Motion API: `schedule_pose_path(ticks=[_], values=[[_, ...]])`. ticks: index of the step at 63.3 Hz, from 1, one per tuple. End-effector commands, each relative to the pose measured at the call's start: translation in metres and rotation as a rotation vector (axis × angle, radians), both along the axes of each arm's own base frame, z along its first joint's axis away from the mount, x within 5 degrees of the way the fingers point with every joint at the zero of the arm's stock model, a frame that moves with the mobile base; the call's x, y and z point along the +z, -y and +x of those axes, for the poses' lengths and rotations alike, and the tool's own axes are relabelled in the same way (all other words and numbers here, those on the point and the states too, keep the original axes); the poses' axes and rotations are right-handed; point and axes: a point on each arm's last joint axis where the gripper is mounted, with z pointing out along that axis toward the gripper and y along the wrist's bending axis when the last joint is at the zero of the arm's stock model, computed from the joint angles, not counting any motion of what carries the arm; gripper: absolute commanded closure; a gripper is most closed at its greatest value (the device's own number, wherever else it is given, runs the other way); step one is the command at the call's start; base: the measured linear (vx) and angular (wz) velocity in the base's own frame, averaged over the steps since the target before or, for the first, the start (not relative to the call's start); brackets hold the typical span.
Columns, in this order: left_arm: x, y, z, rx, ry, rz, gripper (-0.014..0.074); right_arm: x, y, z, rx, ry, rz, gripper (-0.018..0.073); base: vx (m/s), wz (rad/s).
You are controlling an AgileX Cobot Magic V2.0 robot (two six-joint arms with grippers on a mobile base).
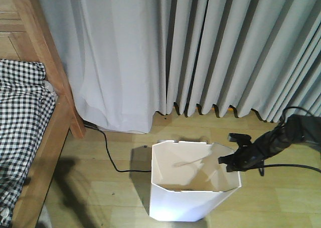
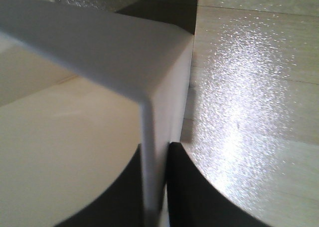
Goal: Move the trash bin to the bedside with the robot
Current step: 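Lower the bin to the floor beside the bed with the right gripper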
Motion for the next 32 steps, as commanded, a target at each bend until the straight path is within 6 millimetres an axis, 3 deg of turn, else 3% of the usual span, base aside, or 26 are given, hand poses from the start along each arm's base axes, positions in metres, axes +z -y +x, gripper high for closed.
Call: schedule_pose_path(ticks=[1, 14, 32], values=[[0.014, 0.000, -0.001, -0.003, 0.098, -0.004, 0.0603, 0.029, -0.008, 0.028, -0.039, 0.031, 0.099, 0.0558, 0.00, 0.00], [0.014, 0.000, -0.001, -0.003, 0.098, -0.004, 0.0603, 0.015, -0.012, 0.025, -0.032, 0.006, 0.094, 0.0538, 0.00, 0.00], [0.014, 0.000, -0.001, -0.003, 0.098, -0.004, 0.0603, 0.016, -0.009, 0.030, 0.019, 0.026, 0.052, 0.0459, 0.00, 0.00]])
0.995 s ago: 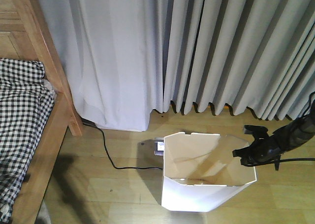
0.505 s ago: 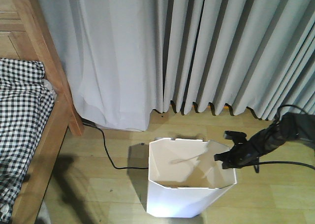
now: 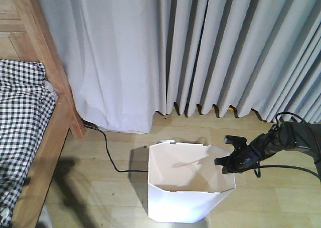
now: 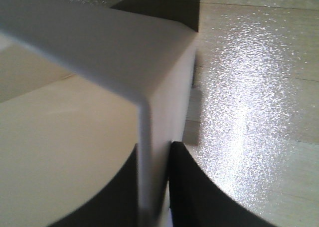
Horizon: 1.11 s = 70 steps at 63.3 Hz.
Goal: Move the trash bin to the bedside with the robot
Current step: 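Lower the bin to the floor beside the bed with the right gripper, then open the right gripper and lift it away from the bin rim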
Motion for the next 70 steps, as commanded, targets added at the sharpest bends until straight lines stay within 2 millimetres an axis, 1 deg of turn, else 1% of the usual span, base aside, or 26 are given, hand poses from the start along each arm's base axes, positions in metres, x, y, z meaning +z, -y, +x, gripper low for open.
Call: schedule_pose_path(ticks=[1, 8, 19, 24, 29, 39, 48, 51, 52, 53, 55, 59, 61, 65, 70], values=[[0.014, 0.000, -0.001, -0.003, 0.098, -0.004, 0.0603, 0.034, -0.001, 0.028, 0.012, 0.050, 0.041, 0.0449, 0.00, 0.00], [0.014, 0.000, -0.001, -0.003, 0.098, -0.004, 0.0603, 0.034, 0.001, 0.029, -0.024, 0.050, 0.028, 0.0366, 0.00, 0.00], [0.014, 0.000, -0.001, -0.003, 0.098, -0.004, 0.0603, 0.034, 0.002, 0.029, -0.026, 0.049, 0.026, 0.0173, 0.00, 0.00], [0.014, 0.000, -0.001, -0.003, 0.098, -0.004, 0.0603, 0.034, 0.003, 0.030, -0.015, 0.060, 0.017, 0.0105, 0.00, 0.00], [0.014, 0.000, -0.001, -0.003, 0.098, -0.004, 0.0603, 0.034, 0.002, 0.029, -0.012, 0.052, 0.026, 0.0076, 0.00, 0.00], [0.014, 0.000, -0.001, -0.003, 0.098, -0.004, 0.0603, 0.035, 0.000, 0.028, -0.011, 0.033, 0.050, 0.0078, 0.00, 0.00], [0.014, 0.000, -0.001, -0.003, 0.098, -0.004, 0.0603, 0.054, 0.011, 0.039, -0.065, 0.057, 0.043, 0.0083, 0.00, 0.00], [0.014, 0.000, -0.001, -0.003, 0.098, -0.004, 0.0603, 0.063, 0.016, 0.039, -0.093, 0.071, 0.024, 0.0083, 0.00, 0.00], [0.014, 0.000, -0.001, -0.003, 0.098, -0.004, 0.0603, 0.069, 0.019, 0.041, -0.109, 0.084, 0.012, 0.0083, 0.00, -0.01], [0.014, 0.000, -0.001, -0.003, 0.098, -0.004, 0.0603, 0.071, 0.022, 0.038, -0.135, 0.088, -0.009, 0.0083, 0.00, -0.01], [0.014, 0.000, -0.001, -0.003, 0.098, -0.004, 0.0603, 0.079, 0.027, 0.038, -0.176, 0.110, -0.043, 0.0083, 0.00, -0.01], [0.014, 0.000, -0.001, -0.003, 0.098, -0.004, 0.0603, 0.097, 0.036, 0.028, -0.244, 0.155, -0.147, 0.0083, 0.00, -0.01], [0.014, 0.000, -0.001, -0.003, 0.098, -0.004, 0.0603, 0.107, 0.039, 0.022, -0.237, 0.178, -0.203, 0.0083, 0.00, -0.01], [0.014, 0.000, -0.001, -0.003, 0.098, -0.004, 0.0603, 0.122, 0.040, 0.008, -0.164, 0.201, -0.288, 0.0083, 0.00, 0.00], [0.014, 0.000, -0.001, -0.003, 0.098, -0.004, 0.0603, 0.145, 0.038, -0.005, -0.072, 0.204, -0.309, 0.0083, 0.00, 0.00]])
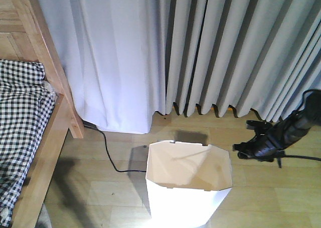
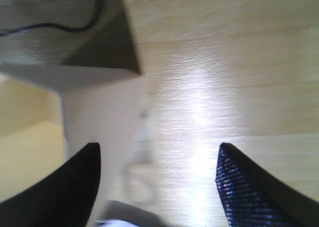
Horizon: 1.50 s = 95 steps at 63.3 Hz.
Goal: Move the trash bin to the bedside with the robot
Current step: 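Open the right gripper and lift it away from the bin rim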
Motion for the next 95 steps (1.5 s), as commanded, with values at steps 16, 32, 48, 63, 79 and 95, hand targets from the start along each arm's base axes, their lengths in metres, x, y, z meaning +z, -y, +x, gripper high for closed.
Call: schedule_pose_path(ticks=[16, 32, 48, 63, 79, 95], values=[[0.014, 0.000, -0.001, -0.003, 0.098, -0.004, 0.0603, 0.149, -0.008, -0.019, 0.169, 0.139, -0.028, 0.0083, 0.00, 0.00], [0.014, 0.000, -0.001, -0.003, 0.098, -0.004, 0.0603, 0.280, -0.020, -0.058, 0.214, 0.386, -0.037, 0.0083, 0.00, 0.00], [0.014, 0.000, -0.001, -0.003, 0.098, -0.004, 0.0603, 0.393, -0.035, -0.127, 0.254, 0.727, -0.082, 0.0083, 0.00, 0.00], [0.014, 0.000, -0.001, -0.003, 0.098, -0.004, 0.0603, 0.444, -0.045, -0.212, 0.194, 1.059, -0.172, 0.0083, 0.00, 0.00], [0.014, 0.000, -0.001, -0.003, 0.098, -0.004, 0.0603, 0.438, -0.046, -0.272, 0.015, 1.298, -0.179, 0.0083, 0.00, 0.00], [0.014, 0.000, -0.001, -0.003, 0.098, -0.004, 0.0603, 0.415, -0.054, -0.285, 0.070, 1.264, -0.115, 0.0083, 0.00, 0.00]])
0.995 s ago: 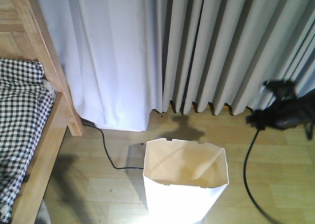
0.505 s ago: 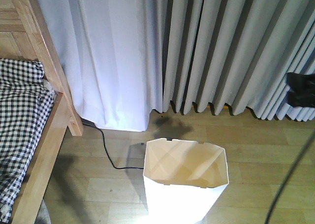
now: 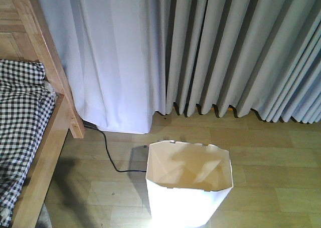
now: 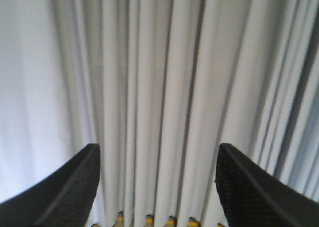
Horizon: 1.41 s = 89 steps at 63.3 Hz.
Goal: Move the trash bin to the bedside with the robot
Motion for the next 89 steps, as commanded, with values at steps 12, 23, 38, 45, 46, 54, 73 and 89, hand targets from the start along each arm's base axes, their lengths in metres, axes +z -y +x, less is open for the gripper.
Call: schedule_pose_path(ticks=[12, 23, 38, 45, 46, 54, 73, 89], values=[[0.014, 0.000, -0.001, -0.003, 0.098, -0.004, 0.0603, -0.003, -0.008, 0.000, 0.086, -0.049, 0.014, 0.0190, 0.00, 0.00], [0.014, 0.000, -0.001, -0.003, 0.098, -0.004, 0.0603, -0.003, -0.008, 0.000, 0.084, -0.047, 0.014, 0.0485, 0.00, 0.00], [0.014, 0.000, -0.001, -0.003, 0.098, -0.004, 0.0603, -0.001, -0.004, 0.000, 0.045, -0.024, 0.012, 0.0569, 0.00, 0.00], [0.014, 0.000, -0.001, -0.003, 0.098, -0.004, 0.0603, -0.001, -0.004, 0.000, 0.046, -0.025, 0.013, 0.0568, 0.00, 0.00], [0.014, 0.000, -0.001, -0.003, 0.098, -0.004, 0.0603, -0.001, -0.004, 0.000, 0.046, -0.025, 0.013, 0.0568, 0.00, 0.00], [0.014, 0.000, -0.001, -0.003, 0.098, -0.004, 0.0603, -0.001, -0.004, 0.000, 0.047, -0.026, 0.005, 0.0568, 0.00, 0.00], [0.014, 0.000, -0.001, -0.003, 0.098, -0.004, 0.0603, 0.004, 0.003, 0.001, -0.032, 0.023, 0.008, 0.0568, 0.00, 0.00], [0.014, 0.000, -0.001, -0.003, 0.098, -0.004, 0.0603, 0.006, 0.008, -0.005, -0.094, 0.039, -0.038, 0.0568, 0.00, 0.00]])
